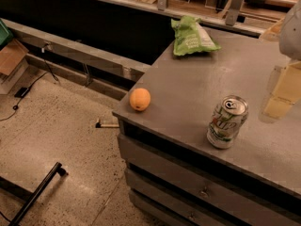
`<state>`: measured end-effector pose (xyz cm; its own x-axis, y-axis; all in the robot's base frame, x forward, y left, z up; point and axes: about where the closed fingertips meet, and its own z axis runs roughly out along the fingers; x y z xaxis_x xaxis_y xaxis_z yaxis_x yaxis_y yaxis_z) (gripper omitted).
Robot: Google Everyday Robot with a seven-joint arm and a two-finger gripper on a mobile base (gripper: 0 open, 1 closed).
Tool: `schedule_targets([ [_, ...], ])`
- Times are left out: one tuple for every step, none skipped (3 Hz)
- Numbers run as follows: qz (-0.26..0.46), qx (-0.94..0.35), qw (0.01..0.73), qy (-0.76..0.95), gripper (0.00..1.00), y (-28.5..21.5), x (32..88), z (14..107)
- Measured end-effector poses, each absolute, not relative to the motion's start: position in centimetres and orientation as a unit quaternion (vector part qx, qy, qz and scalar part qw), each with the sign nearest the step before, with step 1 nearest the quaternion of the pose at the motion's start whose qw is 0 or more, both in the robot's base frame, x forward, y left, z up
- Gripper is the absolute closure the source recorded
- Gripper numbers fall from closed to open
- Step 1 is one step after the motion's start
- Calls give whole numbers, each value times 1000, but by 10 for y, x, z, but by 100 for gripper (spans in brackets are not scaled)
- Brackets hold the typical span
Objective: Move 7up can near green rice chip bag
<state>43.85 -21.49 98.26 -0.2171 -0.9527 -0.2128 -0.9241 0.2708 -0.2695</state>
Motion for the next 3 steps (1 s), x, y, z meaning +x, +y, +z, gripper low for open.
schedule_targets([
  [-43,-602,170,779,0,-215,439,983],
  [-37,-605,178,775,0,-205,441,973],
  [-34,-605,177,776,0,-201,444,960],
])
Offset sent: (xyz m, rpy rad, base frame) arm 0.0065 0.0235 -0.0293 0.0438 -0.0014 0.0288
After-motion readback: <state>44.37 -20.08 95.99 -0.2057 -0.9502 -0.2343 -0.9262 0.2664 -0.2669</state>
